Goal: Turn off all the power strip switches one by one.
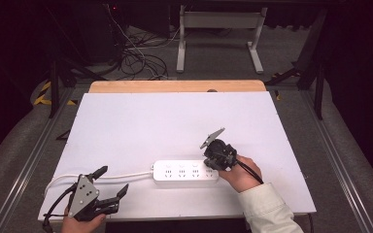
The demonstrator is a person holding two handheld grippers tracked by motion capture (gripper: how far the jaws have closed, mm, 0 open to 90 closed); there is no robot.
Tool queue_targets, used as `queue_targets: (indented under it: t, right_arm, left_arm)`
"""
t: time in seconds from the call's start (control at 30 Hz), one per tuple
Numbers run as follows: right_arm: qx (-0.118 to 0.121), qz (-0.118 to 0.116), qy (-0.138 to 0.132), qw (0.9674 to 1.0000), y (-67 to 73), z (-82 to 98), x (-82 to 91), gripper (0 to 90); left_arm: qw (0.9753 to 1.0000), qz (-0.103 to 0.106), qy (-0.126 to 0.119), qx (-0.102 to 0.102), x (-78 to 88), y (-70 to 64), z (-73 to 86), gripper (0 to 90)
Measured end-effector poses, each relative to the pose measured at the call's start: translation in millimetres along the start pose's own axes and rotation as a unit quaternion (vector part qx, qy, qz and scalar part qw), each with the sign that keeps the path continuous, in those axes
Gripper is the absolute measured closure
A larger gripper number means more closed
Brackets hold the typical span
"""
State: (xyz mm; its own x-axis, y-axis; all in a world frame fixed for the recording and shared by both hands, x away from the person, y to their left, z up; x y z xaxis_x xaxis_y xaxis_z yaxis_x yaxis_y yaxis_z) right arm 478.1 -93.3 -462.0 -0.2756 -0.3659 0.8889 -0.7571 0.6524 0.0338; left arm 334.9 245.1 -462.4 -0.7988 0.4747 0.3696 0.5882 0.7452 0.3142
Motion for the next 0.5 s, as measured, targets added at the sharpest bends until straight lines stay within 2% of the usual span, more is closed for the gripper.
queue_targets:
  t: [0.03, 0.07, 0.1, 0.17, 0.23, 0.4, 0.5]
  right_arm:
    - [-0.004, -0.010, -0.019, 0.9998, -1.3, -0.5, 4.5, 90.0]
    - [0.000, -0.012, -0.027, 0.9996, -1.6, -0.5, 8.1, 90.0]
    - [0.003, -0.018, -0.047, 0.9987, -1.0, -0.9, 14.0, 90.0]
    - [0.006, -0.033, -0.089, 0.9955, -0.7, -2.5, 27.8, 90.0]
    - [0.002, -0.034, -0.124, 0.9917, -1.3, -2.7, 39.1, 90.0]
    - [0.009, -0.032, -0.148, 0.9884, -0.8, -2.3, 45.1, 90.0]
    - [0.018, -0.038, -0.149, 0.9879, 2.8, -4.0, 45.0, 90.0]
  left_arm:
    - [1.0000, 0.000, 0.000, 0.001, 0.0, 0.2, 0.0, 17.8]
    - [1.0000, 0.000, -0.001, 0.001, 0.0, 0.5, 0.1, 17.7]
    - [1.0000, 0.002, -0.002, 0.006, -0.3, 0.1, 0.2, 17.8]
    - [1.0000, 0.002, -0.002, 0.008, -0.9, 0.4, 0.4, 17.7]
    - [1.0000, 0.001, -0.002, 0.006, -0.8, 0.6, 0.3, 17.8]
    - [1.0000, 0.003, 0.000, 0.004, -0.3, -0.1, 0.0, 17.8]
    - [1.0000, 0.001, -0.001, 0.001, -0.1, 0.5, -0.1, 17.7]
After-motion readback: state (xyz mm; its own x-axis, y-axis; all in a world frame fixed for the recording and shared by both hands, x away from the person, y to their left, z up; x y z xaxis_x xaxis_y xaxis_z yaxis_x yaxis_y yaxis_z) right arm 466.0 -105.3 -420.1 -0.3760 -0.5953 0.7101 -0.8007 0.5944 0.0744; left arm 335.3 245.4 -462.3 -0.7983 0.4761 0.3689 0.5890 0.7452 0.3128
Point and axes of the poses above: each handheld gripper's, and its own axes: x roughly backward along the jaws, z roughly out of its underside, y roughly to its left, the point moved 3 cm from there along -x, roughly forward along the jaws, and after that the axes turned 9 degrees about -x, right-handed, at the moved point
